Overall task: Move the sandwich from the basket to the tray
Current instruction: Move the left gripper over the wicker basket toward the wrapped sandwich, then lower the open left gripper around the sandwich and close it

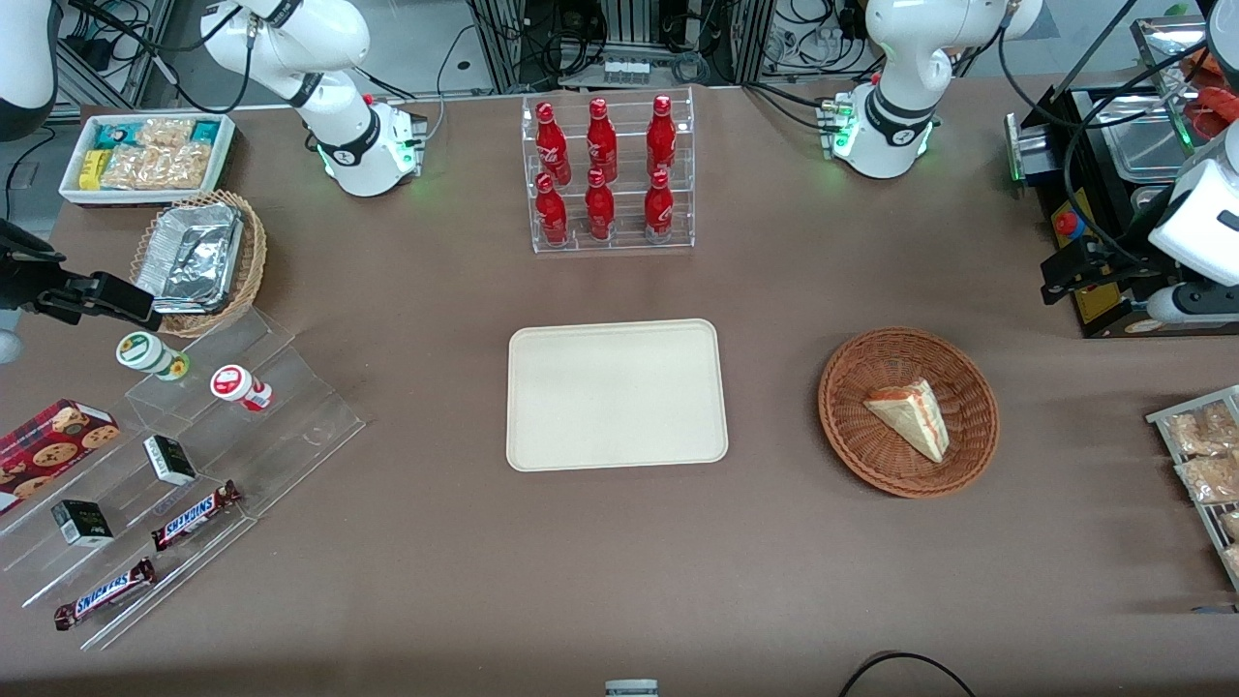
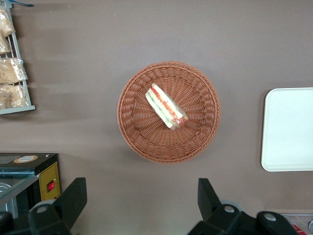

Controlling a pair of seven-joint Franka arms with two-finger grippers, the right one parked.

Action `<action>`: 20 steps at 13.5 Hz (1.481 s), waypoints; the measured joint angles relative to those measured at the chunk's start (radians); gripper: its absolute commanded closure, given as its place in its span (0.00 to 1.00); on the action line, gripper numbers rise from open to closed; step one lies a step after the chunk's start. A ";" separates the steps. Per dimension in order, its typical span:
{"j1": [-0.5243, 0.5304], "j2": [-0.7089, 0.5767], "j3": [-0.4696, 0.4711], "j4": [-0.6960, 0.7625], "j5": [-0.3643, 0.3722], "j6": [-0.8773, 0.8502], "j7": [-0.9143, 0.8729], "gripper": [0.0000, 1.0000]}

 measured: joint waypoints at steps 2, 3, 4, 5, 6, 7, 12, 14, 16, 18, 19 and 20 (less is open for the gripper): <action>0.000 0.001 -0.001 0.000 -0.003 0.003 0.000 0.00; 0.000 0.001 -0.001 0.000 -0.008 0.007 0.000 0.00; 0.000 0.002 -0.001 -0.001 -0.011 0.016 0.000 0.00; 0.001 0.006 -0.001 -0.005 -0.011 0.024 0.000 0.00; 0.001 0.015 -0.001 -0.012 -0.011 0.035 0.000 0.00; 0.001 0.029 -0.001 -0.019 -0.011 0.046 0.000 0.00; 0.000 0.117 -0.002 -0.068 -0.012 0.170 -0.102 0.00; -0.001 0.151 -0.006 -0.111 -0.012 0.256 -0.188 0.00; -0.013 0.174 -0.011 -0.163 -0.012 0.356 -0.290 0.00; -0.031 0.179 -0.015 -0.219 -0.012 0.431 -0.390 0.00; -0.034 0.179 -0.016 -0.246 -0.012 0.463 -0.421 0.00; -0.035 0.179 -0.016 -0.271 -0.012 0.483 -0.438 0.00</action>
